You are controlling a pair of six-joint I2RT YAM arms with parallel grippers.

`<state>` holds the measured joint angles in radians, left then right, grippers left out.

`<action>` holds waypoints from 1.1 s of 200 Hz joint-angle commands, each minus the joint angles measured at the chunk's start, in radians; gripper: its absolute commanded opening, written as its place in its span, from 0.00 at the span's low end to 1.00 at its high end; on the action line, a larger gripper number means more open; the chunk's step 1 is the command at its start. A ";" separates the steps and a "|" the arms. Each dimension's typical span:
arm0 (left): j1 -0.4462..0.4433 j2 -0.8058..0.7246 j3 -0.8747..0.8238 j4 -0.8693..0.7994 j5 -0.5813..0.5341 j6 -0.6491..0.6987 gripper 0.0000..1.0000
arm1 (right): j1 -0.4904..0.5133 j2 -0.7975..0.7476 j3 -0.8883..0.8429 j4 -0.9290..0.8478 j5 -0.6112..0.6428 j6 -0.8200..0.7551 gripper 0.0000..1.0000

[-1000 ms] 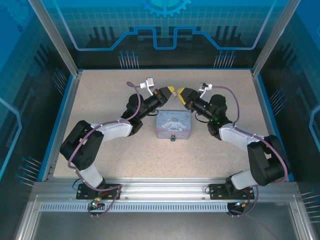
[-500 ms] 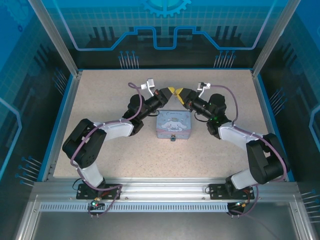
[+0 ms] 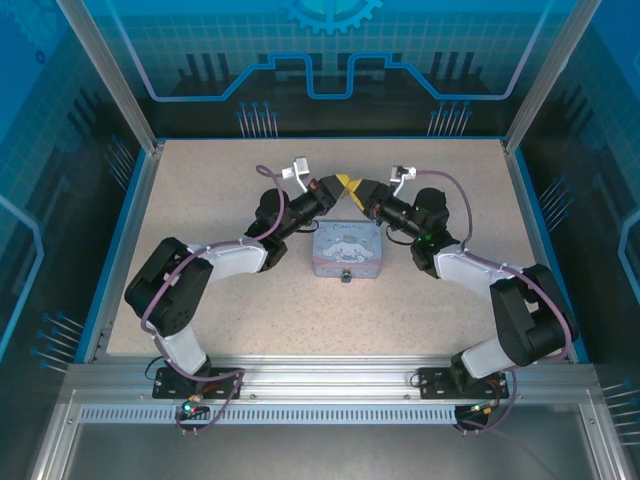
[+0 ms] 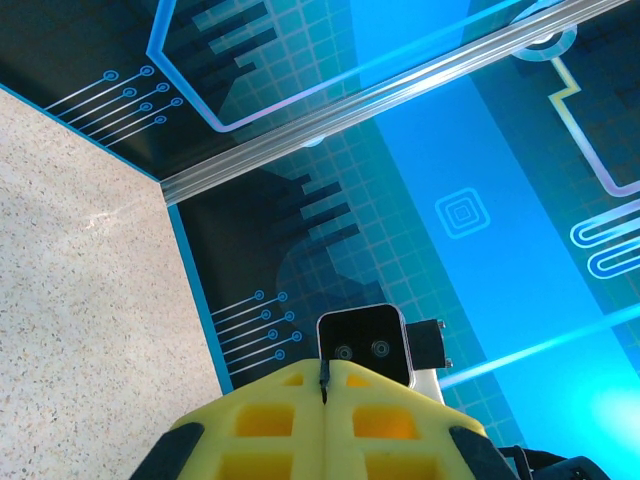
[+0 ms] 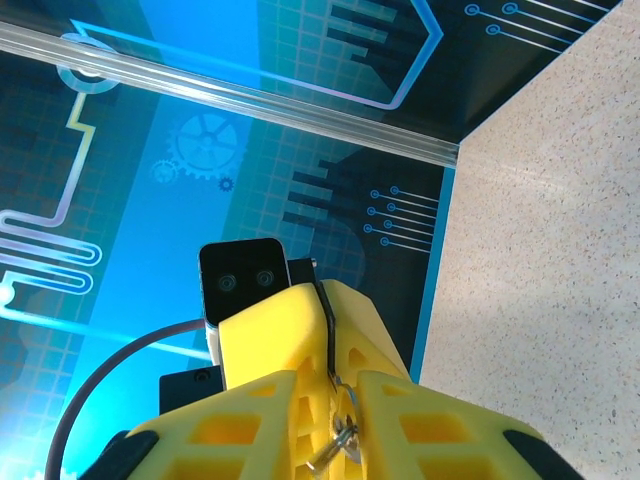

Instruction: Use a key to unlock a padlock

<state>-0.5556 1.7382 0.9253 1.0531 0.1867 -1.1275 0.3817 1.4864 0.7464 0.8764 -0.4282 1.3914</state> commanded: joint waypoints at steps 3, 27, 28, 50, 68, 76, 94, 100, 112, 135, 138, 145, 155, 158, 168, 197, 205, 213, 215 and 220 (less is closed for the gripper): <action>0.004 -0.002 0.021 0.041 -0.012 -0.004 0.00 | 0.014 -0.003 0.010 0.027 -0.015 -0.020 0.19; 0.004 -0.004 0.023 0.033 -0.011 -0.002 0.00 | 0.014 -0.003 0.004 0.028 -0.017 -0.021 0.18; 0.005 -0.004 0.023 0.033 -0.011 -0.002 0.00 | 0.013 -0.003 0.004 0.028 -0.016 -0.021 0.18; 0.004 -0.005 0.025 0.028 -0.011 0.001 0.00 | 0.013 -0.006 -0.002 0.028 -0.019 -0.023 0.17; 0.004 -0.004 0.028 0.027 -0.011 0.001 0.00 | 0.011 -0.009 -0.009 0.028 -0.019 -0.026 0.15; 0.006 -0.004 0.031 0.026 -0.010 0.001 0.00 | 0.010 -0.011 -0.010 0.029 -0.019 -0.026 0.14; 0.004 -0.003 0.033 0.022 -0.009 0.003 0.00 | 0.007 -0.012 -0.018 0.028 -0.023 -0.027 0.12; 0.006 -0.003 0.033 0.022 -0.009 0.003 0.00 | 0.005 -0.014 -0.019 0.028 -0.023 -0.026 0.12; 0.005 -0.002 0.035 0.021 -0.008 0.002 0.00 | 0.003 -0.015 -0.021 0.029 -0.024 -0.029 0.10; 0.004 -0.002 0.037 0.019 -0.003 0.001 0.00 | -0.004 -0.020 -0.027 0.024 -0.029 -0.031 0.07; 0.005 -0.003 0.037 0.018 -0.003 0.003 0.00 | -0.006 -0.021 -0.028 0.023 -0.029 -0.031 0.07; 0.005 -0.003 0.037 0.018 -0.003 0.003 0.00 | -0.008 -0.022 -0.027 0.022 -0.029 -0.033 0.05; 0.005 -0.004 0.037 0.015 -0.002 0.003 0.00 | -0.010 -0.024 -0.028 0.020 -0.033 -0.034 0.01; 0.004 -0.005 0.037 0.014 -0.001 0.003 0.00 | -0.011 -0.025 -0.028 0.017 -0.035 -0.036 0.00; 0.004 -0.005 0.038 0.010 0.001 0.004 0.00 | -0.015 -0.028 -0.031 0.013 -0.037 -0.041 0.00; 0.006 -0.009 0.044 -0.006 0.008 0.003 0.00 | -0.026 -0.046 -0.045 0.000 -0.048 -0.062 0.00; 0.013 -0.012 0.045 -0.010 0.013 -0.004 0.00 | -0.033 -0.057 -0.054 -0.004 -0.050 -0.069 0.00; 0.022 -0.020 0.042 -0.005 0.020 -0.008 0.08 | -0.040 -0.068 -0.066 -0.004 -0.053 -0.075 0.00; 0.025 -0.023 0.042 -0.005 0.021 -0.011 0.10 | -0.042 -0.071 -0.068 -0.005 -0.053 -0.075 0.00; 0.033 -0.031 0.039 -0.006 0.026 -0.014 0.14 | -0.047 -0.078 -0.078 -0.008 -0.057 -0.078 0.00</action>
<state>-0.5549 1.7382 0.9287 1.0370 0.2119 -1.1275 0.3622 1.4628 0.7074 0.8680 -0.4526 1.3533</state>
